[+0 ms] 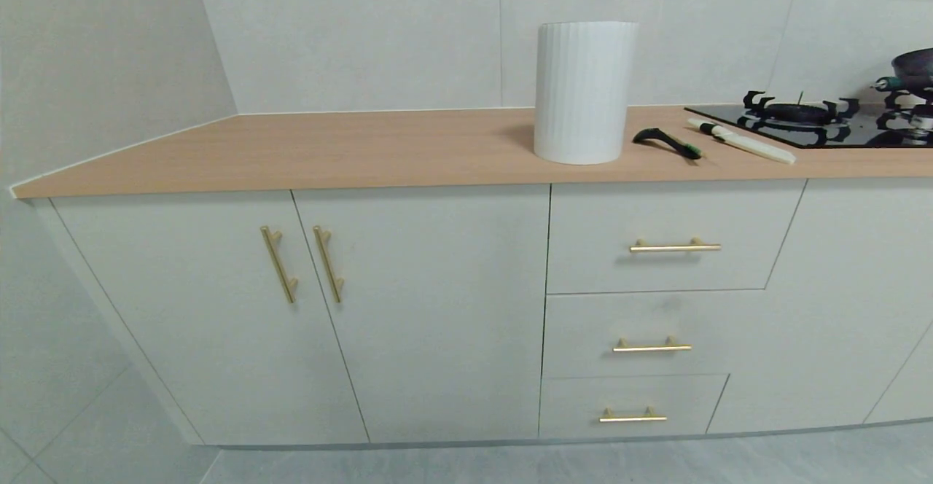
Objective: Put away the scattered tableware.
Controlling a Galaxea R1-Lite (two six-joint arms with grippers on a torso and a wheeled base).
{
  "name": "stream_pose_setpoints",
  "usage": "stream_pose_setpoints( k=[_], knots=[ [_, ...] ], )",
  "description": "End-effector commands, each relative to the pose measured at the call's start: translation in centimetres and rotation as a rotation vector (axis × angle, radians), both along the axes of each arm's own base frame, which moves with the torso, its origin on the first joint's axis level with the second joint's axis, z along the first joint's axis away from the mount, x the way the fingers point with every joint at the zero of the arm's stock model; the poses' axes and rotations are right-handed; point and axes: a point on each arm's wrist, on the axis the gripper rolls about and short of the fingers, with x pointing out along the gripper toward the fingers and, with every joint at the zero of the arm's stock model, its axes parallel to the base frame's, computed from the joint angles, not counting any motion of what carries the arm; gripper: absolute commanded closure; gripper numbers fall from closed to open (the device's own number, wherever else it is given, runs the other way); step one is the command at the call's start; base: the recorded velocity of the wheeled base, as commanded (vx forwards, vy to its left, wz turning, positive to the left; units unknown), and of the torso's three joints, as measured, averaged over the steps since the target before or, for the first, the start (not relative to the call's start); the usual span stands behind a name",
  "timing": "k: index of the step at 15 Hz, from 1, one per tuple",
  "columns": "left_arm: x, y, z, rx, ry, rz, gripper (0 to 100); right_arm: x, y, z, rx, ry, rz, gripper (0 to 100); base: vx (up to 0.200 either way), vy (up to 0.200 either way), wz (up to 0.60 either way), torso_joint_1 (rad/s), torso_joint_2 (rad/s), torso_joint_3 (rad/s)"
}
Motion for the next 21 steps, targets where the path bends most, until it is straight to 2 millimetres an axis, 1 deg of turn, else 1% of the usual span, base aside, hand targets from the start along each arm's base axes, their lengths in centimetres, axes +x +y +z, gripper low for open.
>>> stream_pose_setpoints(
  k=[1, 11, 12, 13, 14, 15, 16, 18, 19, 21],
  knots=[
    [0.0, 0.0, 0.0, 0.0, -0.001, 0.001, 0, 0.0, 0.0, 0.0, -0.001, 0.002, 0.001, 0, 0.0, 0.0, 0.0, 0.0, 0.0, 0.0],
    [0.0, 0.0, 0.0, 0.0, -0.001, 0.001, 0, 0.0, 0.0, 0.1, -0.02, -0.004, 0.003, 0, 0.0, 0.0, 0.0, 0.0, 0.0, 0.0],
    [0.0, 0.0, 0.0, 0.0, -0.001, 0.001, 0, -0.3, 0.0, 1.1, -0.023, -0.045, 0.013, 0, 0.0, 0.0, 0.0, 0.0, 0.0, 0.0],
    [0.0, 0.0, 0.0, 0.0, -0.001, 0.001, 0, -0.9, 0.1, 3.3, -0.008, -0.099, 0.049, 0, 0.0, 0.0, 0.0, 0.0, 0.0, 0.0],
    [0.0, 0.0, 0.0, 0.0, -0.001, 0.001, 0, -0.9, 0.1, 4.1, 0.007, -0.094, 0.078, 0, 0.0, 0.0, 0.0, 0.0, 0.0, 0.0],
    [0.0, 0.0, 0.0, 0.0, -0.001, 0.001, 0, -0.1, 0.2, 5.3, 0.007, -0.034, 0.118, 0, 0.0, 0.0, 0.0, 0.0, 0.0, 0.0],
    [0.0, 0.0, 0.0, 0.0, -0.001, 0.001, 0, 0.7, 0.3, 5.9, 0.009, 0.018, 0.141, 0, 0.0, 0.0, 0.0, 0.0, 0.0, 0.0],
    [0.0, 0.0, 0.0, 0.0, -0.001, 0.001, 0, 3.6, 0.5, 7.6, 0.024, 0.182, 0.209, 0, 0.0, 0.0, 0.0, 0.0, 0.0, 0.0],
    [0.0, 0.0, 0.0, 0.0, -0.001, 0.001, 0, 5.3, 0.5, 8.5, 0.031, 0.257, 0.214, 0, 0.0, 0.0, 0.0, 0.0, 0.0, 0.0],
    [0.0, 0.0, 0.0, 0.0, -0.001, 0.001, 0, 9.9, 0.6, 10.1, 0.045, 0.409, 0.213, 0, 0.0, 0.0, 0.0, 0.0, 0.0, 0.0]
  ],
)
